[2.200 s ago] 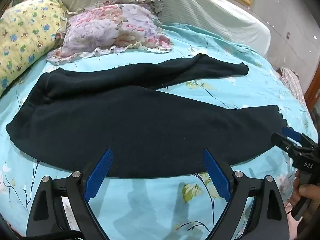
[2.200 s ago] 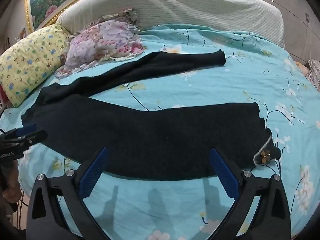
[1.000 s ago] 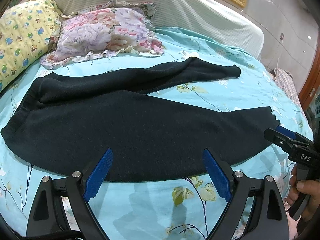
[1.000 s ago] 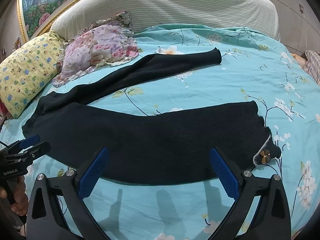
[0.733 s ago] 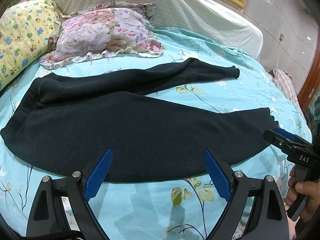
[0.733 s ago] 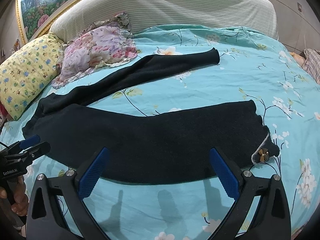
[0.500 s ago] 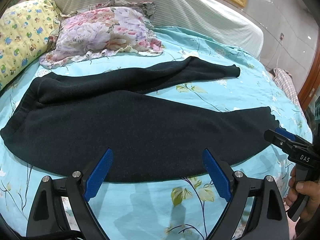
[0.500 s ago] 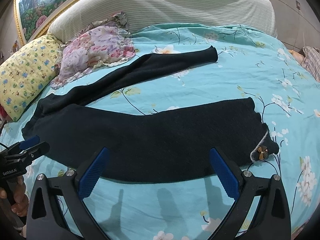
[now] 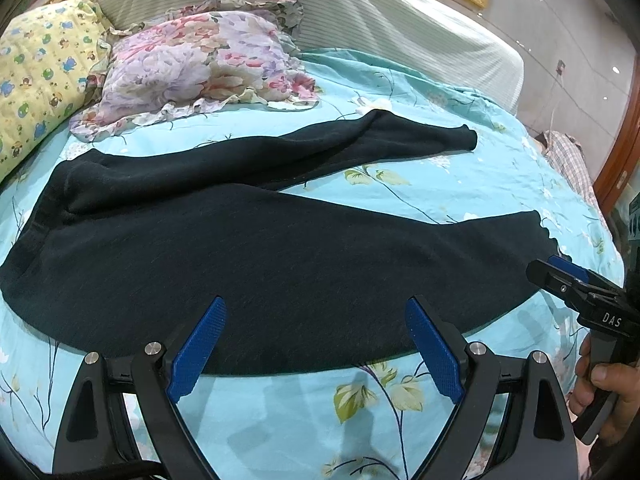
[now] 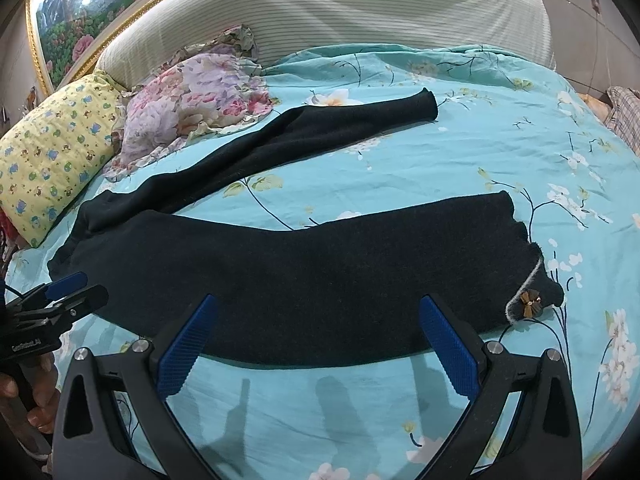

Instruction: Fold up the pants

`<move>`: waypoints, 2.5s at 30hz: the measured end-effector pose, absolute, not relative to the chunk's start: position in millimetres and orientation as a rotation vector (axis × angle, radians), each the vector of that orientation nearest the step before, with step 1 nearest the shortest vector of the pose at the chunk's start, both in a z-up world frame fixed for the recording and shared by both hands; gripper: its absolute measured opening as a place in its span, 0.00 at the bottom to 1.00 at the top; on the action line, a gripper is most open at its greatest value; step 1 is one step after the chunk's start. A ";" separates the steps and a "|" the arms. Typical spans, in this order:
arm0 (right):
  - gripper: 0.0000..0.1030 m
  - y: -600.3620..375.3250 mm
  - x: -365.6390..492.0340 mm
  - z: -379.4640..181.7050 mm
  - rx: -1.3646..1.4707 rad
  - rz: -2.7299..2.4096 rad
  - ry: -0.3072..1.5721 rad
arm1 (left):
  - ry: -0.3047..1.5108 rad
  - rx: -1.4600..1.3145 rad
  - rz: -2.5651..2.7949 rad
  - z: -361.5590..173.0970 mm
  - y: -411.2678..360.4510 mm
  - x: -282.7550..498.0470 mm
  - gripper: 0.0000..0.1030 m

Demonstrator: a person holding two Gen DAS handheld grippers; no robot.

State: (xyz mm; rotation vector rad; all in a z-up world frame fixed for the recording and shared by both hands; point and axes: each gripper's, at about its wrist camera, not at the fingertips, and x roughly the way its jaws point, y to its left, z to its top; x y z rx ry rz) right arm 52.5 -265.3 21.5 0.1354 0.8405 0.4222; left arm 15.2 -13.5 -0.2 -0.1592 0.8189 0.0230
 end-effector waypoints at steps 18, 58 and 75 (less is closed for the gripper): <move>0.98 -274.7 84.3 17.8 0.178 0.420 0.869 | 0.848 -0.150 -0.007 2.9 -18.8 60.6 0.89; 0.98 -313.8 310.2 36.7 0.304 0.396 0.910 | 0.938 0.036 -0.069 8.5 -30.6 262.0 0.89; 0.41 -313.6 395.6 1.4 0.293 0.388 1.031 | 1.076 0.032 -0.131 -34.9 -34.1 328.7 0.86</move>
